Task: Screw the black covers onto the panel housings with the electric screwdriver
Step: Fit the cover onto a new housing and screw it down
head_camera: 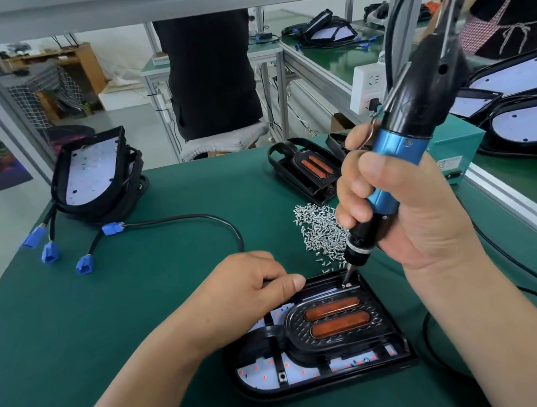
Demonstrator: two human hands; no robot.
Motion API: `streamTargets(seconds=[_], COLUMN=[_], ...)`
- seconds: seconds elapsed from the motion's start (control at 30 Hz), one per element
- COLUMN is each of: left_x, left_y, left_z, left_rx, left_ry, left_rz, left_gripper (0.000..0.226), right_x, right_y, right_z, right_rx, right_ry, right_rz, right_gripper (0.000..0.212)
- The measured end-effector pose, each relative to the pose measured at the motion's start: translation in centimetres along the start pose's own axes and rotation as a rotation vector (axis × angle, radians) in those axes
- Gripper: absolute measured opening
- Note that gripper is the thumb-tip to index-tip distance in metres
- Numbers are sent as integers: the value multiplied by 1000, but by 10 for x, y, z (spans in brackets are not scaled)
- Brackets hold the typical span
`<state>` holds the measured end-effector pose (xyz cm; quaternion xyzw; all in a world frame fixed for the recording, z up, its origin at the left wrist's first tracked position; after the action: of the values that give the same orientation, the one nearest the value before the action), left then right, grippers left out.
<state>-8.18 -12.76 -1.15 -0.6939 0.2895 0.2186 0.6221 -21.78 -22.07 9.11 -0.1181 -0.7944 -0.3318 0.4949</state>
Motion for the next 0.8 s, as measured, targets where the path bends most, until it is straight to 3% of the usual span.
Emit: streamTargets(seconds=[0.4, 0.63, 0.73, 0.8], left_x=[-3, -8, -5, -2], left_y=[-1, -1, -4, -7], left_z=[0, 0, 1, 4], left_rx=[3, 21, 1, -16], left_ry=[5, 16, 6, -15], left_rz=[-32, -44, -15, 24], left_gripper=[51, 51, 52, 55], right_x=[-9, -8, -4, -1], right_y=[10, 0, -16, -29], right_z=[-10, -7, -7, -8], right_rx=[72, 167, 83, -18], right_ry=[62, 14, -27, -60], right_rz=[42, -77, -158, -193], right_gripper=[22, 45, 50, 33])
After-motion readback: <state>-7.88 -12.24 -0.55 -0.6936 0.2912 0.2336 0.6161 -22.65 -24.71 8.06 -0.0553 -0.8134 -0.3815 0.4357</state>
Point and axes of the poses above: each hand's wrist, its own z-axis away from the middle knuckle, its own y-axis out of the palm, x = y × z, the point moved 10 cm from there along -z, towards the middle knuckle, and after that the axes turned 8 degrees about y, right-handed, at the moved point
